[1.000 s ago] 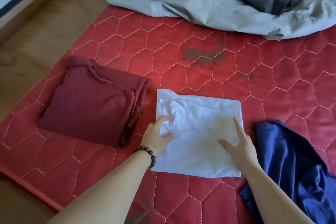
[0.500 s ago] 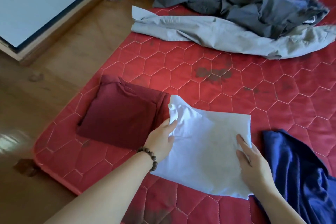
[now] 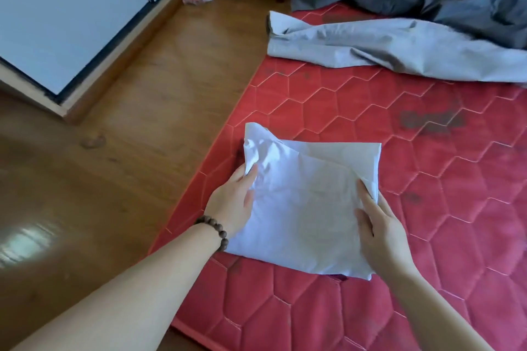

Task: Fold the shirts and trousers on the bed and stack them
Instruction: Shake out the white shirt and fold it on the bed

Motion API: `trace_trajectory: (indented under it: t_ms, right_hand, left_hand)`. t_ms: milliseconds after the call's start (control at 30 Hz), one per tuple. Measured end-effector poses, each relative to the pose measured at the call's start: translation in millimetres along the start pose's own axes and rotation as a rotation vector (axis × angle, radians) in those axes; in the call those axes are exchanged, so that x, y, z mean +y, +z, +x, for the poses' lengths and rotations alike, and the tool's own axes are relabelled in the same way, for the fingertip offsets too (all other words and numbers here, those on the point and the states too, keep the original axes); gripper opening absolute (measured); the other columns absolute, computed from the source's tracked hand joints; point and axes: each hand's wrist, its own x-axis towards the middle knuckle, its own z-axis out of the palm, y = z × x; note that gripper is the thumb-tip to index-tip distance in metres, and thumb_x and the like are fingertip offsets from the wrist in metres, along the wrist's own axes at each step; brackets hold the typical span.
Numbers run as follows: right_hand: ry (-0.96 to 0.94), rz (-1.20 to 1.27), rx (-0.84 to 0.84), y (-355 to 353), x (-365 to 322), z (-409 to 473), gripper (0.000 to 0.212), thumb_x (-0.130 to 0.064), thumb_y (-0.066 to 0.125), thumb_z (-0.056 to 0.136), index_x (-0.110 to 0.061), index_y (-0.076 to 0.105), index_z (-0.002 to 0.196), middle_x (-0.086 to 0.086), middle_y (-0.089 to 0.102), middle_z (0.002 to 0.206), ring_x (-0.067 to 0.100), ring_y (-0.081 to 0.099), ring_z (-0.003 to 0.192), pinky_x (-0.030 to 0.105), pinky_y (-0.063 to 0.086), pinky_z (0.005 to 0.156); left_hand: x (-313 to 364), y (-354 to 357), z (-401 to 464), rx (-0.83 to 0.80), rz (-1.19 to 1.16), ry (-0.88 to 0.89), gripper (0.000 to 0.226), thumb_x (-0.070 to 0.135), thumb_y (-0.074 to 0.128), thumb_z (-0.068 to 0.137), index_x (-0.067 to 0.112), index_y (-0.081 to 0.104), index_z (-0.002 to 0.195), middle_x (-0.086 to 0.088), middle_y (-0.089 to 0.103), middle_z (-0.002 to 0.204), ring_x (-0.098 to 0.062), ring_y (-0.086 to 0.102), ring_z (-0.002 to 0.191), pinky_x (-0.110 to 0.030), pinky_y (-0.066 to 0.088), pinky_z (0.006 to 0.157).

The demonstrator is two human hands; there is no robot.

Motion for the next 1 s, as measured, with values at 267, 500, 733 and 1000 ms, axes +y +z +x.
trace_trajectory:
  t_ms: [267,500,733,1000]
  right_hand:
    - [0.189,-0.142,-0.091,65,25,5,0.057,-0.013,0.043,0.098,-0.034,0.027,0.149,-0.008,0.036,0.147,0.019,0.052,0.079,0.029,0.039,0.068]
    - [0.141,-0.173,-0.085,61,26,15,0.056,-0.014,0.038,0.099,-0.037,0.025,0.149,-0.013,0.023,0.154,0.021,0.056,0.095,0.027,0.040,0.075]
    - [-0.020,-0.545,0.224,63,-1,10,0.047,-0.015,0.054,0.092,-0.018,0.049,0.139,0.010,0.032,0.153,0.038,0.035,0.133,0.053,0.029,0.108]
    - [-0.308,-0.656,-0.206,126,-2,4,0.052,-0.020,0.054,0.088,-0.018,0.048,0.140,0.001,0.037,0.152,0.032,0.033,0.140,0.060,0.022,0.113]
  left_hand:
    - [-55,35,6,-0.214,-0.054,-0.086,0.081,0.025,0.053,0.095,0.050,-0.005,0.146,0.022,0.002,0.158,-0.022,0.064,0.093,-0.032,0.054,0.074]
    - [-57,39,18,-0.132,0.021,-0.052,0.079,0.025,0.056,0.095,0.037,0.003,0.152,0.018,0.002,0.159,-0.022,0.064,0.081,-0.031,0.052,0.067]
    - [-33,35,9,0.252,0.370,0.125,0.058,0.027,0.061,0.086,0.010,0.046,0.139,-0.003,0.031,0.155,-0.029,0.032,0.138,-0.049,0.032,0.104]
    - [-26,93,15,-0.202,0.603,0.225,0.080,0.075,0.025,0.077,0.042,0.012,0.150,0.014,-0.004,0.161,-0.037,-0.022,0.144,-0.070,0.001,0.108]
